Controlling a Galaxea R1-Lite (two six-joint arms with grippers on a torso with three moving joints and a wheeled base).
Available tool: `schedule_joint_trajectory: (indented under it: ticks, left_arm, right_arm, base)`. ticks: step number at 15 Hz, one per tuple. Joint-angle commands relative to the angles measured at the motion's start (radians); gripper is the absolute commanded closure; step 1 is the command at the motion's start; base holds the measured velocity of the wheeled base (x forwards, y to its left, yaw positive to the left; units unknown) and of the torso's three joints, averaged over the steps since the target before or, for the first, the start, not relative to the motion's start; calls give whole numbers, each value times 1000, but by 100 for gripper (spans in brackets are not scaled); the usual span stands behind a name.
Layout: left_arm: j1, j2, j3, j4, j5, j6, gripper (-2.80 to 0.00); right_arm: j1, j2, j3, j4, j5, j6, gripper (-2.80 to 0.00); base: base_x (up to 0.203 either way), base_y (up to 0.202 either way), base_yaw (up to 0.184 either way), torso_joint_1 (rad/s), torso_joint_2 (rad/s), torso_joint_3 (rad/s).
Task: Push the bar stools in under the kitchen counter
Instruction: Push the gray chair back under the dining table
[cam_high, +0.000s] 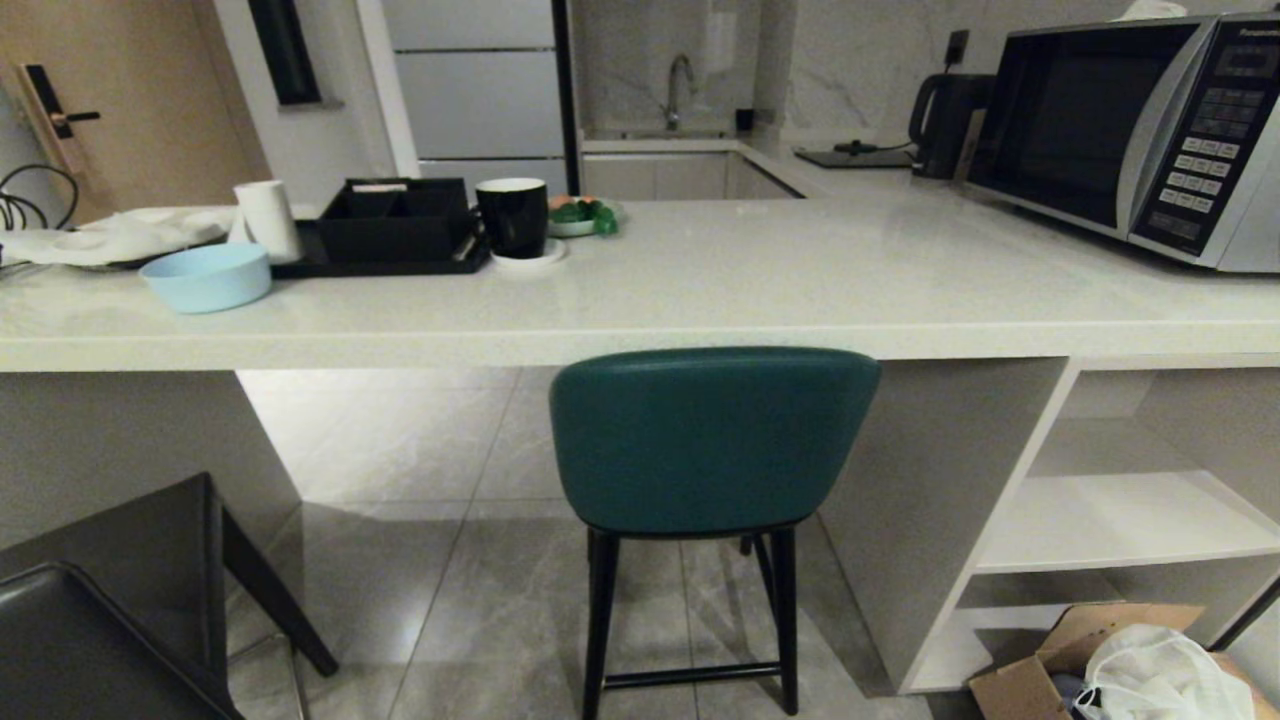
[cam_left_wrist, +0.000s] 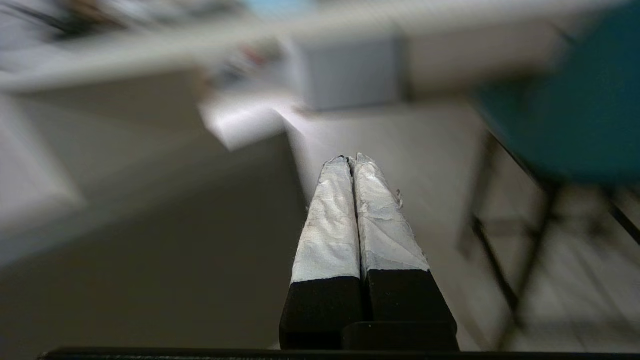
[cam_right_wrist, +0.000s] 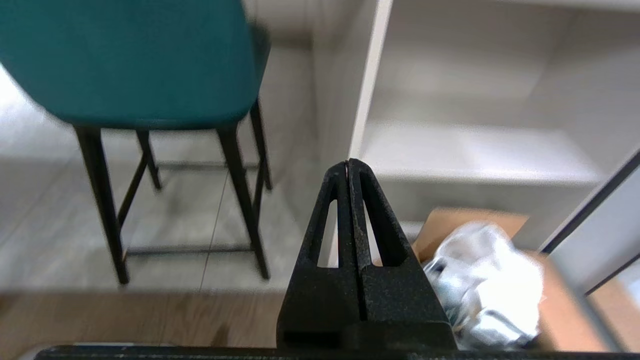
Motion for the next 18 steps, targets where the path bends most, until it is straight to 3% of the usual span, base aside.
schedule_joint_trajectory:
  ticks: [1,3,6,10,13,18]
  left_arm:
    - [4,-40,114,0,-126,-13,0]
    - [2,-40,110,75,-177,-38,0]
    - [2,-40,113,69,-164,-95,0]
    - [2,-40,110,73,-164,-116,0]
    - [2,-40,113,69,-163,-124,0]
    - [2,-40,113,69,-140,-127,0]
  right_arm:
    - [0,-14,161,-92,6,0,0]
    - [0,-14,245,-219,13,69,0]
    - [0,-14,274,-293,27,17,0]
    - [0,-14,274,-286,56,-8,0]
    - [0,-14,273,-288,24,50,0]
    - [0,-14,274,-288,30,15,0]
  base:
    - [0,0,0,0,0,0]
    - [0,0,0,0,0,0]
    - [0,0,0,0,0,0]
    - [0,0,0,0,0,0]
    - [0,0,0,0,0,0]
    - [0,0,0,0,0,0]
